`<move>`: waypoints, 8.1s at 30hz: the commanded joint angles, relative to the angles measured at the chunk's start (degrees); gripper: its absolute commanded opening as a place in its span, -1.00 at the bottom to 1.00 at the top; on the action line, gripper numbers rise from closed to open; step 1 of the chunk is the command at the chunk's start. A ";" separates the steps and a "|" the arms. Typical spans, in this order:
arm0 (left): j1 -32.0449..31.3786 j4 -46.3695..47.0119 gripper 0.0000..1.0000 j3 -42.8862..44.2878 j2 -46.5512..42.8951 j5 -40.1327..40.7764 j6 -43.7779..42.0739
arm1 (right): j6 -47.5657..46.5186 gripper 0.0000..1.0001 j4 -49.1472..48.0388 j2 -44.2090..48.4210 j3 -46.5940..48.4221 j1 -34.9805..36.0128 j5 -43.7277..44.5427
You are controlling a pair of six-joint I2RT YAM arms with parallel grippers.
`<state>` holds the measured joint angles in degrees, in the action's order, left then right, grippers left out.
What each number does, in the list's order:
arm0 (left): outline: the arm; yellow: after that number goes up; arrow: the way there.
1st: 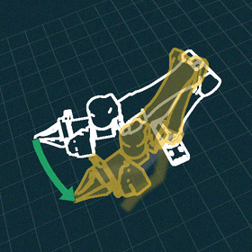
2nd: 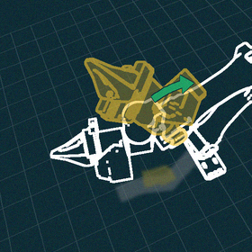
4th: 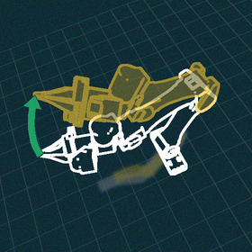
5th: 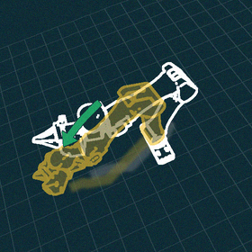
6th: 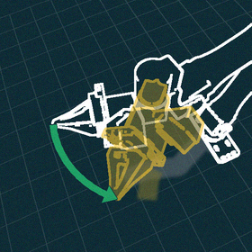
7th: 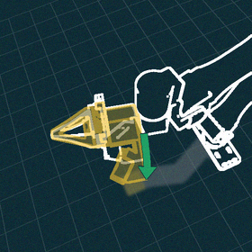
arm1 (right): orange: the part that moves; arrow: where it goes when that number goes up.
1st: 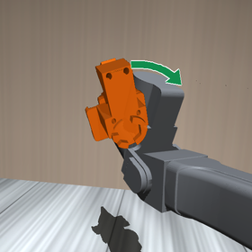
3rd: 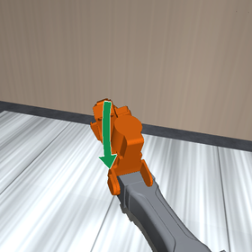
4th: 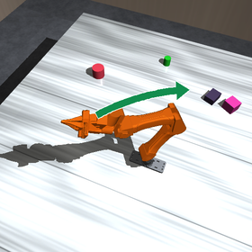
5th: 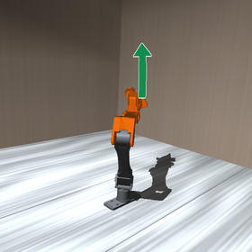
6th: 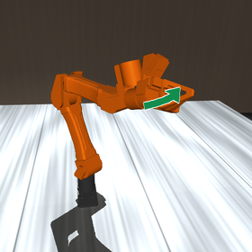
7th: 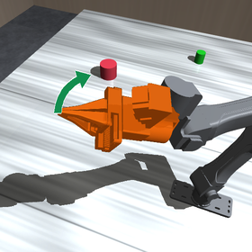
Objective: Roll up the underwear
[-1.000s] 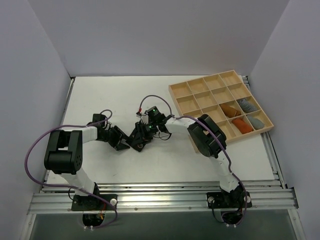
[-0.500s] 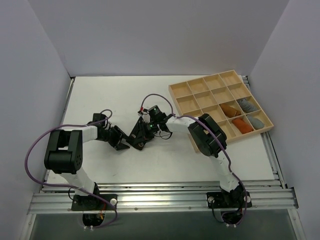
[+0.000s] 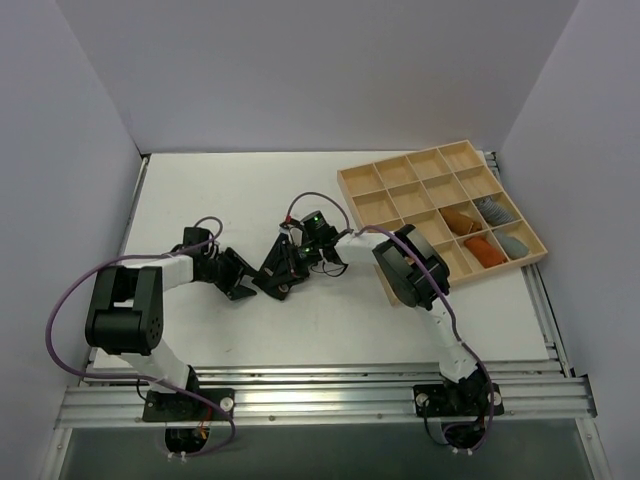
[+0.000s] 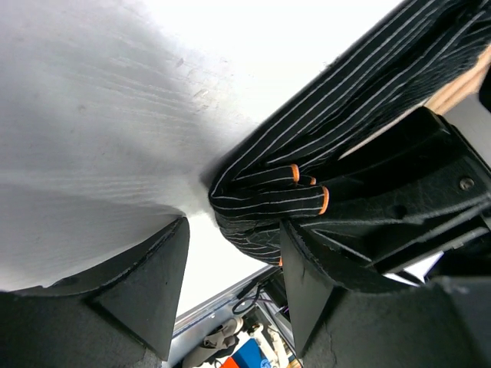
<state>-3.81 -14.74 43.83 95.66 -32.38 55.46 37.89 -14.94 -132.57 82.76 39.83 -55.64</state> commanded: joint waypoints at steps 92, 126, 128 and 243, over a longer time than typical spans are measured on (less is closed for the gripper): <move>-2.16 -29.55 -0.95 11.54 10.34 19.64 -5.63 | -34.55 -0.21 13.19 10.32 3.02 25.38 64.34; -0.58 -38.69 0.11 24.19 6.92 21.57 -9.93 | -25.07 -1.00 12.22 7.60 -2.60 13.78 30.78; -0.58 -38.43 0.15 23.85 5.69 22.27 -10.11 | -22.34 -1.00 9.94 7.50 -3.74 12.73 27.70; -2.16 -40.28 -0.95 21.20 14.47 27.63 -10.37 | -35.95 0.03 13.45 10.85 5.22 28.63 61.00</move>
<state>-6.39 -53.56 66.37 106.91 -13.45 46.85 4.54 -2.00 -120.01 85.78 67.53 2.33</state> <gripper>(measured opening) 0.122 0.520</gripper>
